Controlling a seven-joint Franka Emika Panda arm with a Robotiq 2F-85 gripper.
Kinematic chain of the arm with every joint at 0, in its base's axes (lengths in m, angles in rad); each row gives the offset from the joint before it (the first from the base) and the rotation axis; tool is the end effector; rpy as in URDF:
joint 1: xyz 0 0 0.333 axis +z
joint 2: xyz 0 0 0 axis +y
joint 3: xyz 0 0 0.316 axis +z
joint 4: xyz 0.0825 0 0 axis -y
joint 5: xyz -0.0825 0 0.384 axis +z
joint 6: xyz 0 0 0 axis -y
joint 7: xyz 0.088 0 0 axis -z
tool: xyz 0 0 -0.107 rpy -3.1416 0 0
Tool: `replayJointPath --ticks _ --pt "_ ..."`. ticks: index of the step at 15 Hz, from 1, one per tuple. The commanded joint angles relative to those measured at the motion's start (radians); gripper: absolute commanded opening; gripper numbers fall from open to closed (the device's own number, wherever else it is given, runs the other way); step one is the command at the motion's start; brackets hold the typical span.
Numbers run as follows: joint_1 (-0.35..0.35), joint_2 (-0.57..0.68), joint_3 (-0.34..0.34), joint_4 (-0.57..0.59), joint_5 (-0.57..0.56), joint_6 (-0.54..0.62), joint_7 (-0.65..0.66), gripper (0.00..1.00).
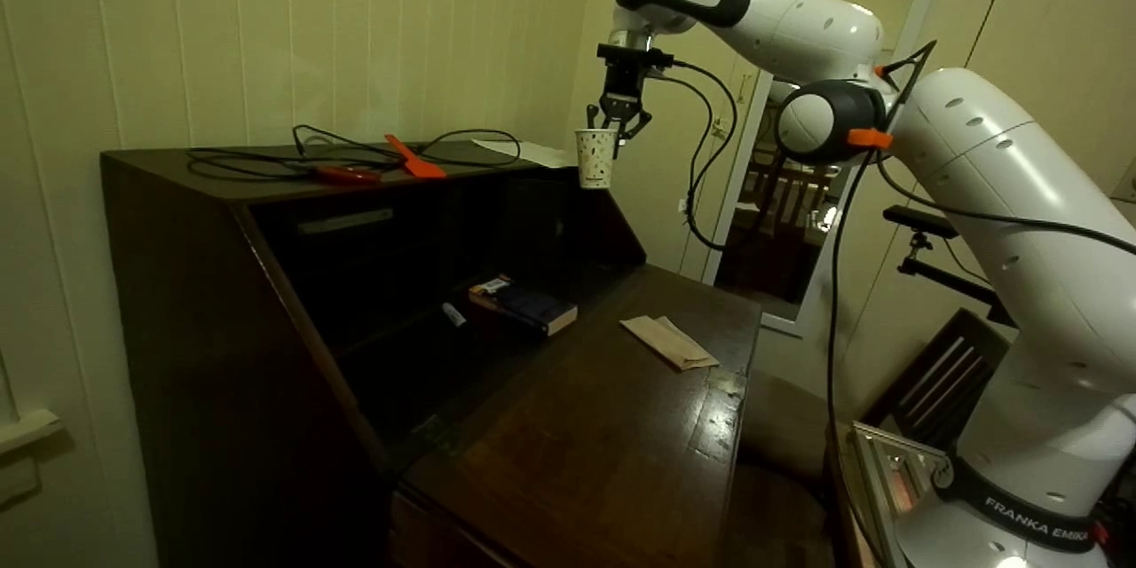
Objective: Pick up the cup from the top of the cabinet and put it on the cabinet
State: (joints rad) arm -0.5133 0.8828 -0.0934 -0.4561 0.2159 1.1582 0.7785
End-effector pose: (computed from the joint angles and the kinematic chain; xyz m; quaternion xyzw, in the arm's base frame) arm 0.6258 -0.3534 0.5194 -0.7945 0.5970 0.0962 0.0568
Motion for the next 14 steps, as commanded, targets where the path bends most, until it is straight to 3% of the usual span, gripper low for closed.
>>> replayJointPath --ticks 1,7,14 --pt "-0.033 0.019 -0.017 0.006 0.011 0.037 0.149 0.01" --pt "-0.127 0.084 -0.02 0.02 0.023 0.103 0.374 0.01" --pt "-0.103 0.236 -0.045 0.034 -0.032 0.293 0.713 0.01"
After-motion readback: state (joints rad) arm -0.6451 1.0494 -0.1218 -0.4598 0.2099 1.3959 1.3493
